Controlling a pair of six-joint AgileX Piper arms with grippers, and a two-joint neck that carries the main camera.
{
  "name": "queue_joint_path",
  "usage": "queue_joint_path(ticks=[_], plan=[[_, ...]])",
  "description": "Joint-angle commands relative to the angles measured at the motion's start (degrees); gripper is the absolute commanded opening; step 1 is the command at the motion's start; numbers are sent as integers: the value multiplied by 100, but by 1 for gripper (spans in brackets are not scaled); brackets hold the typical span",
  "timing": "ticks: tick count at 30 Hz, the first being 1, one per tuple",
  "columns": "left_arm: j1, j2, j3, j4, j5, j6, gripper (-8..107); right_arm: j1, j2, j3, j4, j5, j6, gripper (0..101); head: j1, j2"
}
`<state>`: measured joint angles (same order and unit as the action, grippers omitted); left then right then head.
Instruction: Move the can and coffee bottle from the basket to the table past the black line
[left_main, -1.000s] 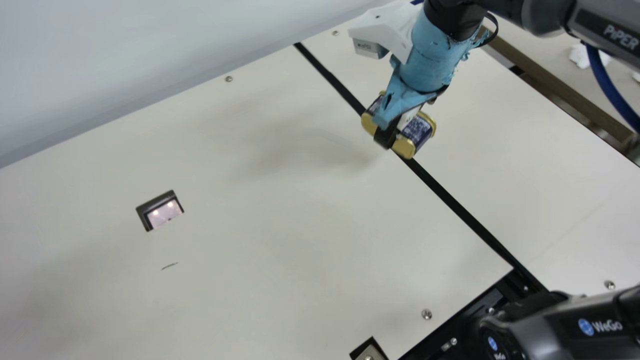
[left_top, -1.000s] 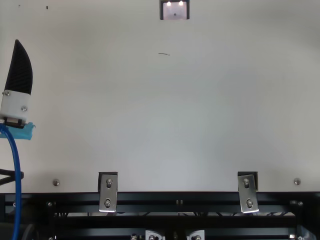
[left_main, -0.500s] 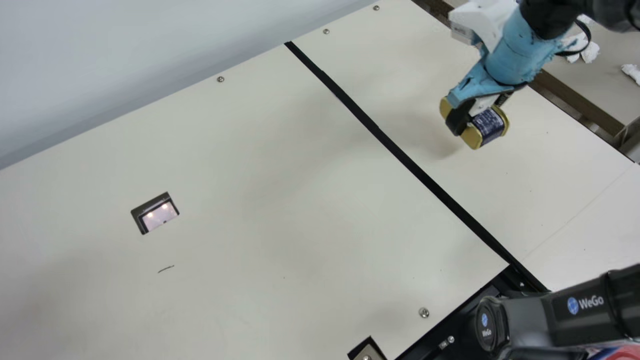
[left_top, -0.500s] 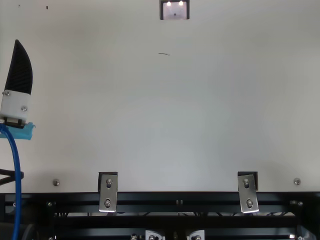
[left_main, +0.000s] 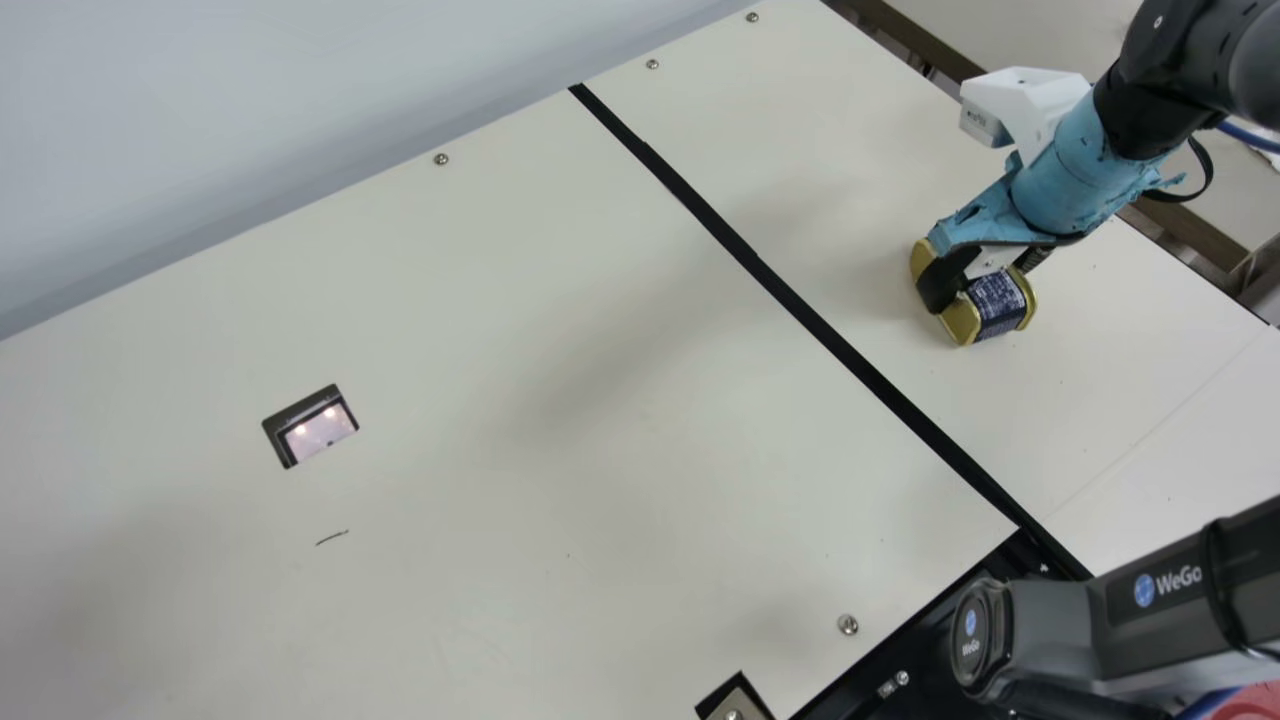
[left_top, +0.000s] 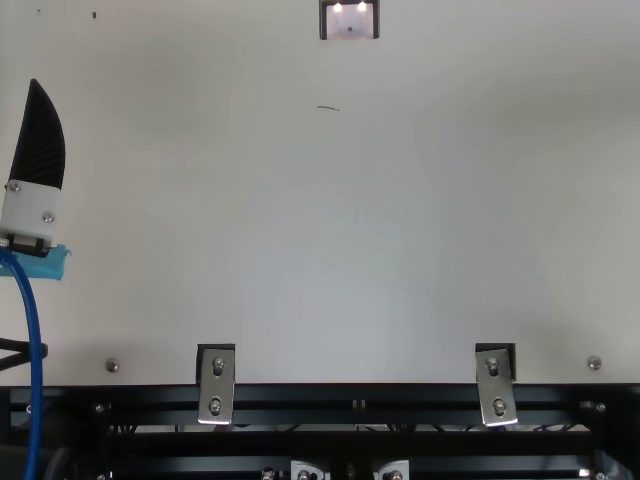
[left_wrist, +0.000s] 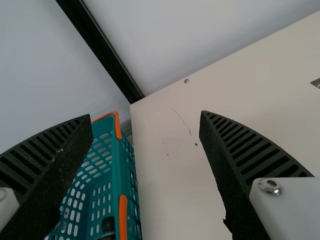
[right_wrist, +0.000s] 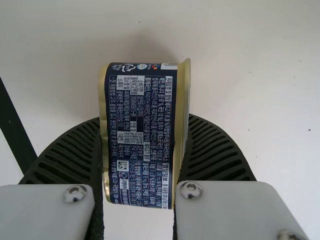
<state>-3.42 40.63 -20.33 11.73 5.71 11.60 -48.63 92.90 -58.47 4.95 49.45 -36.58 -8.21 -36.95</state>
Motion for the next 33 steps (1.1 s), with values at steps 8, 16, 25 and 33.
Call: queue_joint_path(ticks=[8,16,25,33], plan=[[0,0,0,0,0,0,90,-28,-615,18,399,77,-357,101,-36,-143],[0,0,0,0,0,0,90,82,-1500,-316,1022,677,-713,101,-36,-143],[0,0,0,0,0,0,90,191,-2396,-599,1930,1758,-969,101,-36,-143],[0,0,0,0,0,0,90,708,-3024,-52,2836,2045,-907,101,-36,-143]])
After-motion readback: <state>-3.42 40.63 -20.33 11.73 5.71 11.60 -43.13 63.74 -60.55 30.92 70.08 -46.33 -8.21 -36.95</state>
